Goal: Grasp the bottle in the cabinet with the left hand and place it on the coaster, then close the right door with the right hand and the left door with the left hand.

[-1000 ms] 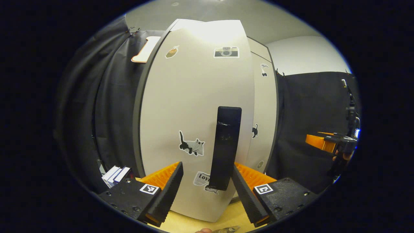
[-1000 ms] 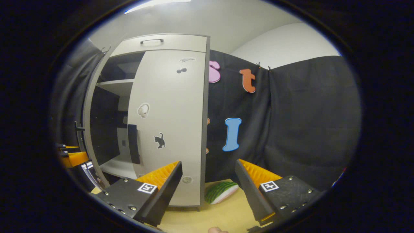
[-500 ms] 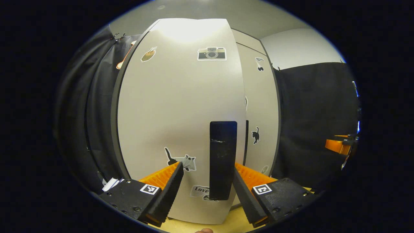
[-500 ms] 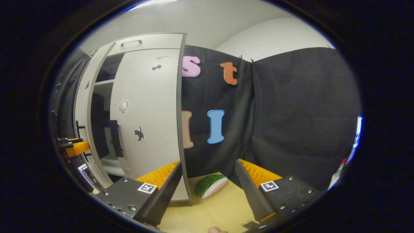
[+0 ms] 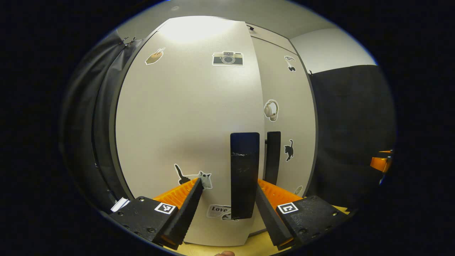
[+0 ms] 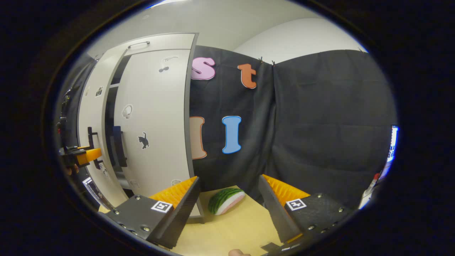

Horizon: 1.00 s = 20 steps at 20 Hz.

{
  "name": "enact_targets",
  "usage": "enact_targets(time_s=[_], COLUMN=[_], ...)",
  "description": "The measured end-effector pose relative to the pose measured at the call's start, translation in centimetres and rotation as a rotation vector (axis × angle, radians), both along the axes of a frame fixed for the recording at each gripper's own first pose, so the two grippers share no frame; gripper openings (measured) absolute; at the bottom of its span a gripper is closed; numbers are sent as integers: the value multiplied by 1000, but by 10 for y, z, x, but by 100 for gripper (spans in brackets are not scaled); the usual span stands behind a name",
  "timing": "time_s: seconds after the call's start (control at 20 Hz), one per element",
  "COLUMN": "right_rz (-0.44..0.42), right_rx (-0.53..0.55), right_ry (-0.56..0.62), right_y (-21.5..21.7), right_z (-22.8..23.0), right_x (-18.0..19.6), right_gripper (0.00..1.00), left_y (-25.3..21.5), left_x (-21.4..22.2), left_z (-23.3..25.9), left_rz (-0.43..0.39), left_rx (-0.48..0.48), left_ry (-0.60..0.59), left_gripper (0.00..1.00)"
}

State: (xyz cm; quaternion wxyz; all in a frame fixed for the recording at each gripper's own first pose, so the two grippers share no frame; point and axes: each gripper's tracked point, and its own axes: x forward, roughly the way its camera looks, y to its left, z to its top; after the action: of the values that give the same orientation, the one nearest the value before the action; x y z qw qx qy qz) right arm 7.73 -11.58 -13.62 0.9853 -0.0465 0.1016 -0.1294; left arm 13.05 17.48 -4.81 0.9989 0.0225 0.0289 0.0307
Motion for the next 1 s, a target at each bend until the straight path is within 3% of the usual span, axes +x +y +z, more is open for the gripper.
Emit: enact_targets(time_s=[1.0], right_rz=[-6], right_rx=[18], right_ry=[8], right_y=[-21], right_z=[-8], right_x=[-2], right_gripper=[100], left_y=[0], left_x=[14], left_z=[-5], left_rz=[64], left_rx=[25], left_ry=[24], left_gripper=[91])
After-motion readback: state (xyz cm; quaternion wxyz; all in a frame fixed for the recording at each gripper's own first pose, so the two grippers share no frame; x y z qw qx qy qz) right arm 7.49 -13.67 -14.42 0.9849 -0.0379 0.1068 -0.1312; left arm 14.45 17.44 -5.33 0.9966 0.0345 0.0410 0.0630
